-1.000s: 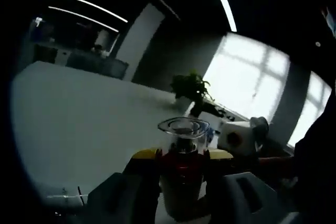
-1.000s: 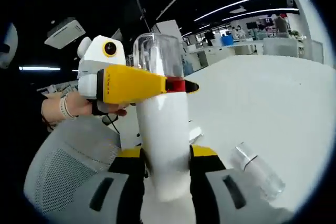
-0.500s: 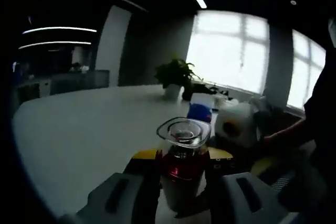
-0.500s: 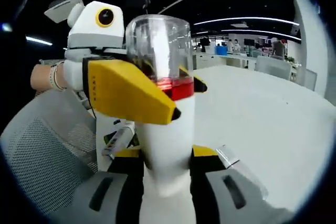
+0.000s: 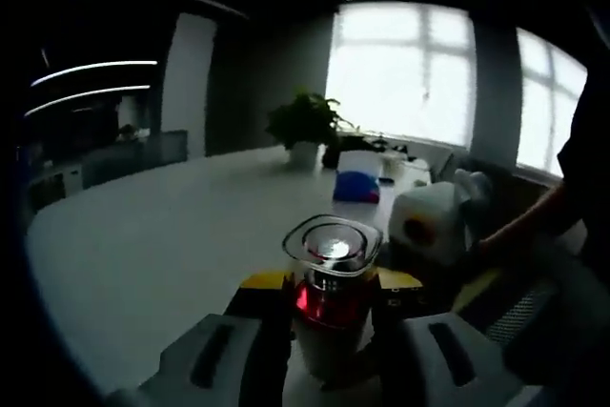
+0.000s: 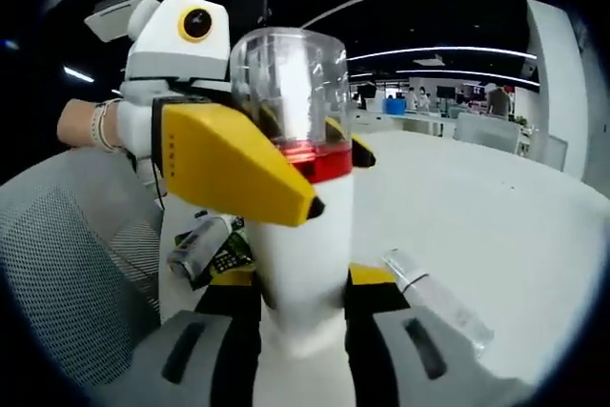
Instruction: Arrange the skincare products in the storage area until every visible bottle or jar stands upright without overlapping.
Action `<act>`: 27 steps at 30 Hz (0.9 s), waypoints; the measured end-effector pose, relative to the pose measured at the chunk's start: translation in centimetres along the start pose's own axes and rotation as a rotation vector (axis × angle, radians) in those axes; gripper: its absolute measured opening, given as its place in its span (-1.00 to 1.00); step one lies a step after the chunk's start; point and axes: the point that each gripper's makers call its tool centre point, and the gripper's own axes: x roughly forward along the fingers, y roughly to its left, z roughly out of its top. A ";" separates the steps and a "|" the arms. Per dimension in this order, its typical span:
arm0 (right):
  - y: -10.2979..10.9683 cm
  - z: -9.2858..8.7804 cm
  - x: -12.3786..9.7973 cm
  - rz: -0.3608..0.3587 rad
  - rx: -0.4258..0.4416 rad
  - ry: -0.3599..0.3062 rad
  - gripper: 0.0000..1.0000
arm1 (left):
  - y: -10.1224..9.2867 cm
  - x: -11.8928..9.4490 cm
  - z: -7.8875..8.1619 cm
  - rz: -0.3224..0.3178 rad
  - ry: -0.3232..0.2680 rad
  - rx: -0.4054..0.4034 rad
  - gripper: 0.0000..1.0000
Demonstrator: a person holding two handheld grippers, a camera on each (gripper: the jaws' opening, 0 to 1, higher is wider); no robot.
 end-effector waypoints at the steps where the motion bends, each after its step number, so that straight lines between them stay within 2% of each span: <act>1: 0.0 0.1 0.0 -0.002 -0.002 -0.006 -0.34 | -0.1 0.0 0.0 -0.003 0.000 0.006 -0.43; 7: 0.0 0.1 -0.1 -0.007 -0.022 -0.023 -0.33 | -0.7 0.0 -0.1 -0.017 -0.005 0.048 -0.42; 15: 0.4 0.1 -0.4 0.018 -0.026 -0.054 -0.33 | -0.9 0.0 -0.1 -0.026 -0.007 0.056 -0.42; 27: 0.4 0.0 -0.4 0.024 -0.026 0.005 -0.33 | -0.8 0.1 0.0 -0.028 -0.021 0.050 -0.39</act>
